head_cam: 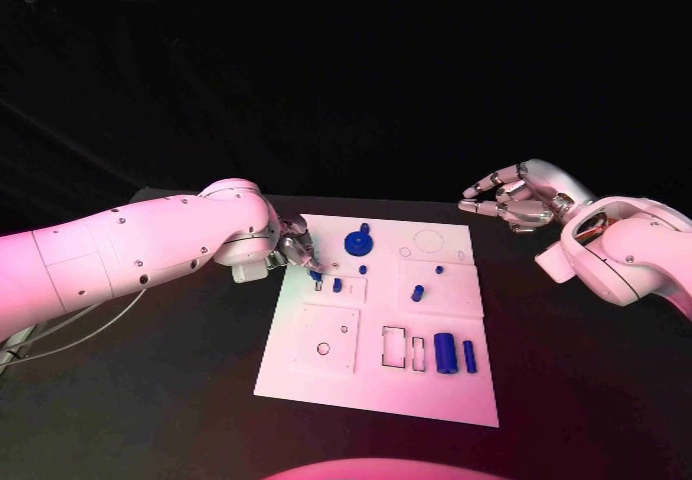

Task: Assemble the parts on the task board

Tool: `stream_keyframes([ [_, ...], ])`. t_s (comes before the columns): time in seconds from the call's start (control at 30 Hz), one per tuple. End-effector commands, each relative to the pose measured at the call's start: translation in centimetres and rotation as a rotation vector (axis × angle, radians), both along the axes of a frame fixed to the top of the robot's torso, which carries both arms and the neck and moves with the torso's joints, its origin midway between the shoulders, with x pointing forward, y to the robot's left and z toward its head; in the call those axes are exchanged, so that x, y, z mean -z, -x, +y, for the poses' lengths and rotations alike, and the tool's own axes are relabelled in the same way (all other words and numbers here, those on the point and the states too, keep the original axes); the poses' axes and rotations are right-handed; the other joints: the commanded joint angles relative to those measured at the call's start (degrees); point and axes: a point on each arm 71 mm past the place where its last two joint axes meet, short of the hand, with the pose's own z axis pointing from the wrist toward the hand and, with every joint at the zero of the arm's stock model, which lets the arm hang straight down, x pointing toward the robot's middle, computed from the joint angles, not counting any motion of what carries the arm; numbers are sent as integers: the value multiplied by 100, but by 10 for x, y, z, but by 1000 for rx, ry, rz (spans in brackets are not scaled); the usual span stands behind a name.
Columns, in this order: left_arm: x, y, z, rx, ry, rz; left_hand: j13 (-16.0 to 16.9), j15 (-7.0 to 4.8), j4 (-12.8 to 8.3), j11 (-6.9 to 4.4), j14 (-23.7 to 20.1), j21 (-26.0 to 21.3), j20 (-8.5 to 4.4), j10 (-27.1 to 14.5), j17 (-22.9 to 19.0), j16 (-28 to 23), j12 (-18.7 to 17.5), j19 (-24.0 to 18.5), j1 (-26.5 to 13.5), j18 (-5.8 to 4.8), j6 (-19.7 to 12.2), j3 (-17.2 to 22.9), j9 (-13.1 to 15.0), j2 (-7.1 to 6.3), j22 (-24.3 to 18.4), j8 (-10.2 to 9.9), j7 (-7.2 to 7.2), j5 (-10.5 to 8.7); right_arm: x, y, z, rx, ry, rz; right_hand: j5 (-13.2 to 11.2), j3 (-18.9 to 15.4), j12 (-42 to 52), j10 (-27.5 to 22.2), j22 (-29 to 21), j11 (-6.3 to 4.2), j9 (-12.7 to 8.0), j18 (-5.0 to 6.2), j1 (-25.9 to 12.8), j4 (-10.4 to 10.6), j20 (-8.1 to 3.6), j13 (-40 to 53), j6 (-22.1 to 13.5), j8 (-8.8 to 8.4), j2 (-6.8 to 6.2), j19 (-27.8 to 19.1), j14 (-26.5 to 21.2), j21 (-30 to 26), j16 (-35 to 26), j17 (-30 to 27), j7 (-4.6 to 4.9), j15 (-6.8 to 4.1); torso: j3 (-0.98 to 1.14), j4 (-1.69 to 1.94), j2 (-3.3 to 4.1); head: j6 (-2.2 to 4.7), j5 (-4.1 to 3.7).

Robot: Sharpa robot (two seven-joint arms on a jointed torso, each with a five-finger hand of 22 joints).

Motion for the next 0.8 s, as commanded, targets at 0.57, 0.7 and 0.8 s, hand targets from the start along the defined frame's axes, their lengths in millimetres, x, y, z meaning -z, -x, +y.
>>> stream_keyframes([
  [0.57,10,9,-4,26,-55,-73,41,-7,-751,-3,241,2,-4,88,37,-24,50,92,42,-16,34,775,17,-38,385,25,-17,19,0,0,-1,-1,-3,-7,35,-10,-22,-25,-9,0,9,48,-35,56,-2,61,-33,45,40,-33,395,-27,-31,656,6,-48,0,-3,5,-24,16],
  [0.7,10,9,-4,29,-58,-76,41,-7,-751,-3,241,2,-4,88,37,-24,50,92,42,-16,34,775,17,-38,385,25,-17,19,0,0,-1,-1,-3,-6,35,-10,-22,-25,-9,0,9,48,-35,56,-2,61,-33,45,40,-33,395,-27,-31,656,6,-48,1,-2,2,-26,14],
  [0.8,11,10,-4,31,-59,-76,41,-7,-751,-3,241,2,-4,88,37,-24,50,92,42,-16,34,775,17,-38,385,25,-17,19,0,1,-1,-1,-3,-6,35,-10,-22,-25,-9,0,9,48,-35,56,-2,61,-33,45,40,-33,395,-27,-31,656,6,-48,0,-5,3,-25,11],
])
